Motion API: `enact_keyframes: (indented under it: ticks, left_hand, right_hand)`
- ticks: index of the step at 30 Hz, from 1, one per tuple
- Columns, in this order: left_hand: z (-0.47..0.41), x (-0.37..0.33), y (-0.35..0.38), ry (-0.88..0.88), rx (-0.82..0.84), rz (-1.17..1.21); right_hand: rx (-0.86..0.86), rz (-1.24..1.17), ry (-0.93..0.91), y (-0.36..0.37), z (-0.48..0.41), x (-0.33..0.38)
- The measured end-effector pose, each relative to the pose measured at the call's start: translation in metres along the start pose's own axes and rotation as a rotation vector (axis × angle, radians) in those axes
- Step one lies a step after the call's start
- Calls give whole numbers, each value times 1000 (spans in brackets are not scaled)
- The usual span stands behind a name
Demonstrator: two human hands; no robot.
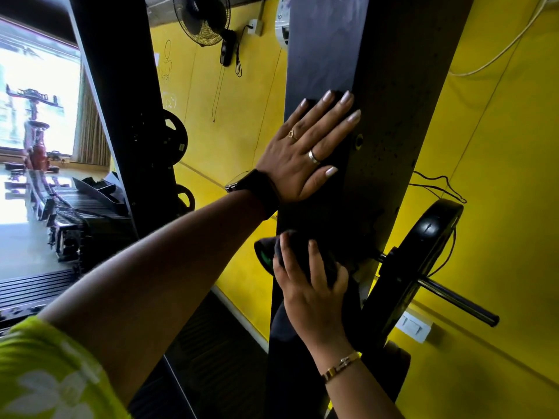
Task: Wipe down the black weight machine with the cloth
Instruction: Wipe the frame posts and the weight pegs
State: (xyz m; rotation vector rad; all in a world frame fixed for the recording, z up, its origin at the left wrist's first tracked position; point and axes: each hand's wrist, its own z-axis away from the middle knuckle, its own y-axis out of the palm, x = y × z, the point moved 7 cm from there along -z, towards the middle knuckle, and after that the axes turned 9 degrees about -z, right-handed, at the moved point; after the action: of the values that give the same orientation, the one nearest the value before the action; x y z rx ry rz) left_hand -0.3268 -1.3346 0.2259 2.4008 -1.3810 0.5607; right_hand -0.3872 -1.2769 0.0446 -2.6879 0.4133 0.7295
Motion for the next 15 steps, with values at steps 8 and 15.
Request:
enact_keyframes:
  ticks: [8,15]
  left_hand:
    - [13,-3,4,-35,6,27]
    - [15,-4,7,-21,1,24]
  right_hand:
    - [-146,-48,165,-29,-7,-25]
    - [-106,-53,67,-4,-15,0]
